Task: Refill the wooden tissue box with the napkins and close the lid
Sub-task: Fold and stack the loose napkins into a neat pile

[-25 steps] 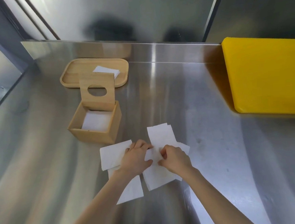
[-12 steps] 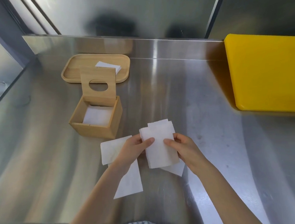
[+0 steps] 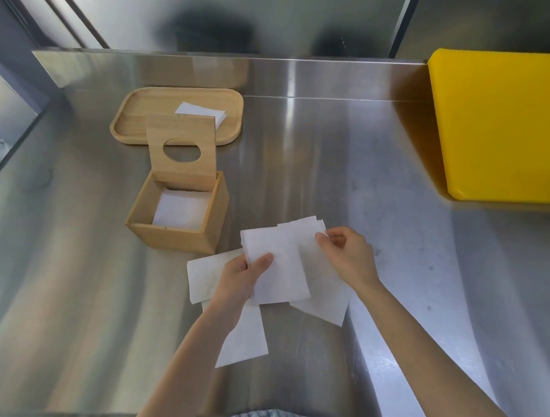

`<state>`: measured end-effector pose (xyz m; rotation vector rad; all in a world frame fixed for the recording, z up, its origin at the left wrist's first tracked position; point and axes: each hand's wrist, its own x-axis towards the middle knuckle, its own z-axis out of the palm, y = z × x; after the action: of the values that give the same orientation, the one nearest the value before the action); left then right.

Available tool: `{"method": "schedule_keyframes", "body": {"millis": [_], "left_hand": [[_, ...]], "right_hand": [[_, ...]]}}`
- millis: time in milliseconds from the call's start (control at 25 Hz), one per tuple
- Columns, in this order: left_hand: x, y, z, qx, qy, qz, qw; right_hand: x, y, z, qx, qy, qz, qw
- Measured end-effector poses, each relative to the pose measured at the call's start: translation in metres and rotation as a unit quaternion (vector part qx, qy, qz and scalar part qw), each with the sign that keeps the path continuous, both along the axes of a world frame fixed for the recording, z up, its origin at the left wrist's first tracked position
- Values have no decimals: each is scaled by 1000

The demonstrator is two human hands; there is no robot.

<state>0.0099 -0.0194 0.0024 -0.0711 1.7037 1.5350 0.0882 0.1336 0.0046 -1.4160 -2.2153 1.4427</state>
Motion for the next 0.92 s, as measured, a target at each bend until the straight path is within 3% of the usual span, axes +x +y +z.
{"method": "schedule_keyframes", "body": {"millis": [200,360,560,680,920], "left_hand": [[-9,-5,-2,-12,2,20,1000],[-12,-7,-2,-13,3,21,1000],[-9,-5,1,-30,26,4,999],[-8,-5,0,-31,23,5,999],[-5,-7,-1,-25,16,26,999]], "right_hand": [[-25,7,-12,147,-197,81,966],[-32,10,-17,155,-256,111,948],[-25,7,-22,167,-235,123,950],[-21,1,-24,188,-159,126,961],[-11,-6,-3,12,39,16,999]]}}
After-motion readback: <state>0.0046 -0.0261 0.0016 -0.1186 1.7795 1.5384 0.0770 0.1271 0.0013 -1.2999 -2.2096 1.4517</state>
